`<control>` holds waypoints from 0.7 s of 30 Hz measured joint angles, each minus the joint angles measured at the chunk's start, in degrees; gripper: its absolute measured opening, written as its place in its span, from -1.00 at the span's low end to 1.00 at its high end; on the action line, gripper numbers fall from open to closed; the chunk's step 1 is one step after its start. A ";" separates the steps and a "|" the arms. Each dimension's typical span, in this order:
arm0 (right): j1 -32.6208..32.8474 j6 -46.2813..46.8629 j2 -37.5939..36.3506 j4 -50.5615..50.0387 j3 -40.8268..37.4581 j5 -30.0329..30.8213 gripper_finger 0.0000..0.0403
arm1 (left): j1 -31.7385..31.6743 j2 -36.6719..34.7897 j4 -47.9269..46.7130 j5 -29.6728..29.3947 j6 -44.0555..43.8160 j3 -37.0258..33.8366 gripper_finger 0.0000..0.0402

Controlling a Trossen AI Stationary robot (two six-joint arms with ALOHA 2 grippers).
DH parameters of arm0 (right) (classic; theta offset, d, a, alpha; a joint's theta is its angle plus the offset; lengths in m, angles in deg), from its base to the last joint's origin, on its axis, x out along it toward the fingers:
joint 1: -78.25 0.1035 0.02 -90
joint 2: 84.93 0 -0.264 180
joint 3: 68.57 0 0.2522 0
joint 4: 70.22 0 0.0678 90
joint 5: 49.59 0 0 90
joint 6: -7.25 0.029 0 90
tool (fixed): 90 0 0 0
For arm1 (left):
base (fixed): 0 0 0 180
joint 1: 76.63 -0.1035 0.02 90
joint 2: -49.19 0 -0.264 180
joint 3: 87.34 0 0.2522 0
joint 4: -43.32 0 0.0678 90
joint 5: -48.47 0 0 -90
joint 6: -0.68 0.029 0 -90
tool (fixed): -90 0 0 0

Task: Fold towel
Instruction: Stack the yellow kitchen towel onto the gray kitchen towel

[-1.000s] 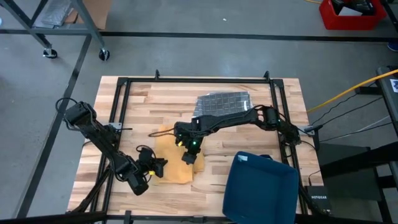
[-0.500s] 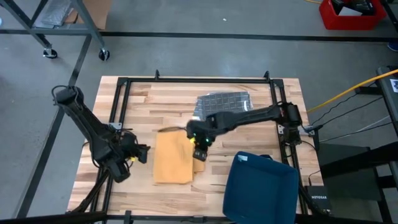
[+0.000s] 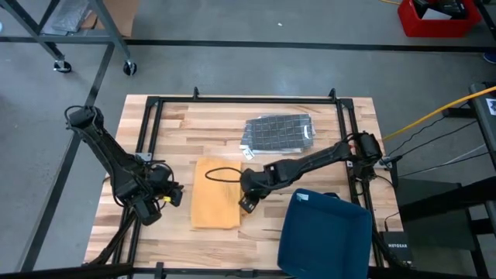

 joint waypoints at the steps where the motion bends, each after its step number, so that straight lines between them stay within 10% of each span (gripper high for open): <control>1: -0.05 1.05 0.00 0.11 0.00 1.10 -0.45 | 0.00 0.00 0.03 -0.01 -0.95 -0.46 -0.39; 21: 4.90 19.01 -1.48 -1.40 -2.62 6.01 -0.45 | 0.00 0.07 24.42 2.57 -8.07 -15.67 -0.39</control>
